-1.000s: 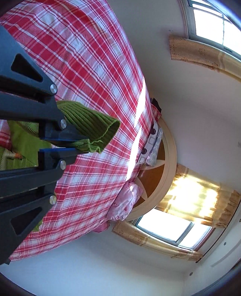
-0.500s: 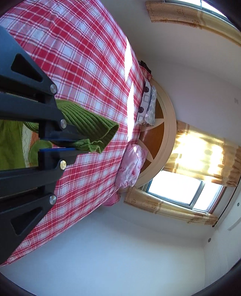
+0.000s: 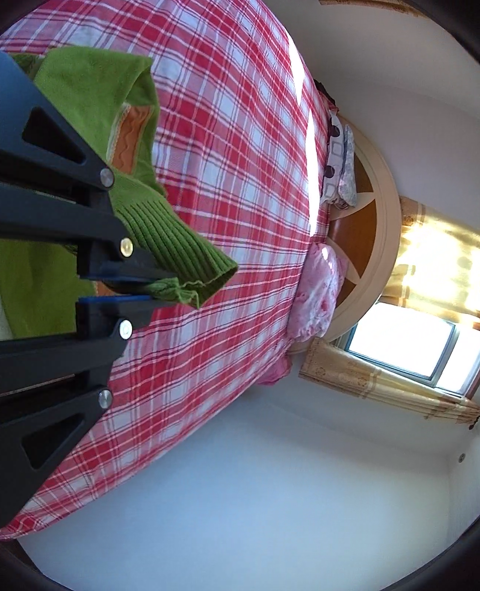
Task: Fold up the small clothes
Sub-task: 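Lift the sleeve with the left gripper, lay it across the body, release, then grasp the folded sleeve cuff with the right gripper and straighten it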
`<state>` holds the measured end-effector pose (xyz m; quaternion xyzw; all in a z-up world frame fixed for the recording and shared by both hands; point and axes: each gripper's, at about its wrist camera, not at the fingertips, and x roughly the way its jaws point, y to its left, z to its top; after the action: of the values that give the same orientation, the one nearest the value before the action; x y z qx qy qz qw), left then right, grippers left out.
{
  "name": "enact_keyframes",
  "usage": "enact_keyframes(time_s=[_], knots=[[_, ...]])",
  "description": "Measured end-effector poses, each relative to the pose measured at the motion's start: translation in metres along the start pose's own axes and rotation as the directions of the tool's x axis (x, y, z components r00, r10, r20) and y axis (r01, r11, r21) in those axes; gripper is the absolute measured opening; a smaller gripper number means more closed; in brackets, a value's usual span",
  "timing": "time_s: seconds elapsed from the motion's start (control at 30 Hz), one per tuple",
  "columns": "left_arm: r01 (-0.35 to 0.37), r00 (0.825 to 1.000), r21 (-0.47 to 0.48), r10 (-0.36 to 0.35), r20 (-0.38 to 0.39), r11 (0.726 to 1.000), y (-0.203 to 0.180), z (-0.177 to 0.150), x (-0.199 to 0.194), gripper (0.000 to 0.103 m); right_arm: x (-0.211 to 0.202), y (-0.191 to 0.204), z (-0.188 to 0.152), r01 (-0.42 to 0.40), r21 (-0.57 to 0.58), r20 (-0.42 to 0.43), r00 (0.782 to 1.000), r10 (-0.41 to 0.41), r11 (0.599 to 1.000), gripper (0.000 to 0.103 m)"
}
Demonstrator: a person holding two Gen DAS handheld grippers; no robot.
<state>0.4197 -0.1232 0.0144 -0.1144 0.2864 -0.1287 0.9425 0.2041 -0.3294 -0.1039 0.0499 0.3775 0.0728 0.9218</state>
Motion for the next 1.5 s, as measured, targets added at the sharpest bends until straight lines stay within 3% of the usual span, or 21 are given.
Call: enact_keyframes(time_s=[0.27,0.47,0.53,0.6,0.67,0.77,0.87,0.93,1.0,1.1,1.17,1.27,1.4,1.47,1.5], knots=[[-0.008,0.995,0.112,0.019,-0.099,0.994,-0.054,-0.05,0.045,0.005,0.005,-0.007,-0.007,0.005,0.024,0.002,1.0,-0.005,1.0,0.093],[-0.006,0.99,0.233,0.038,-0.135,0.973,-0.076,-0.08,0.059,0.008,0.012,-0.018,-0.008,-0.015,0.081,-0.031,0.999,0.018,0.997,0.093],[0.01,0.988,0.265,0.031,-0.149,0.964,-0.079,-0.086,0.057,0.019,0.013,-0.018,-0.009,-0.019,0.084,-0.034,0.999,0.022,0.996,0.093],[0.031,0.987,0.287,0.016,-0.161,0.957,-0.079,-0.089,0.049,0.052,0.013,-0.018,-0.009,-0.019,0.083,-0.032,0.999,0.022,0.996,0.093],[0.041,0.99,0.303,0.002,-0.141,0.952,-0.07,-0.089,0.033,0.068,0.013,-0.019,-0.01,-0.021,0.086,-0.033,0.999,0.024,0.996,0.093],[0.041,0.994,0.335,-0.003,-0.113,0.941,-0.045,-0.088,0.002,0.075,0.011,-0.019,-0.01,-0.018,0.09,-0.027,0.999,0.021,0.996,0.093],[-0.075,0.992,0.369,0.108,-0.072,0.927,-0.002,-0.086,-0.017,0.085,0.002,-0.016,-0.002,-0.006,0.09,0.007,1.0,0.005,0.996,0.093],[-0.196,0.974,0.382,0.225,-0.034,0.903,0.035,-0.083,-0.023,0.085,-0.004,-0.01,0.013,-0.041,0.072,0.03,0.999,0.039,0.997,0.093],[-0.325,0.936,0.393,0.351,0.004,0.861,0.072,-0.08,-0.023,0.086,-0.002,-0.005,0.036,-0.089,0.071,0.042,0.995,0.086,0.994,0.093],[-0.514,0.846,0.343,0.531,0.048,0.787,0.126,-0.07,-0.021,0.086,0.018,0.001,0.072,-0.125,0.093,0.047,0.992,0.121,0.988,0.083],[-0.574,0.809,0.259,0.588,0.026,0.777,0.158,-0.063,-0.02,0.086,0.045,0.006,0.097,-0.15,0.095,0.007,0.989,0.15,0.984,0.071],[-0.59,0.796,0.186,0.605,-0.028,0.785,0.185,-0.063,-0.011,0.086,0.082,0.006,0.119,-0.062,0.104,-0.027,0.997,0.065,0.993,0.069],[-0.588,0.785,0.205,0.613,-0.087,0.783,0.195,-0.077,0.009,0.088,0.134,0.003,0.13,-0.009,0.105,-0.118,0.993,0.021,0.994,0.067],[-0.576,0.79,0.2,0.602,-0.116,0.793,0.201,-0.081,0.012,0.088,0.149,0.003,0.127,0.039,0.093,-0.145,0.989,-0.025,0.995,0.052],[-0.568,0.794,0.197,0.595,-0.124,0.799,0.202,-0.082,0.012,0.088,0.149,0.006,0.127,0.073,0.056,-0.127,0.99,-0.065,0.996,0.028]])
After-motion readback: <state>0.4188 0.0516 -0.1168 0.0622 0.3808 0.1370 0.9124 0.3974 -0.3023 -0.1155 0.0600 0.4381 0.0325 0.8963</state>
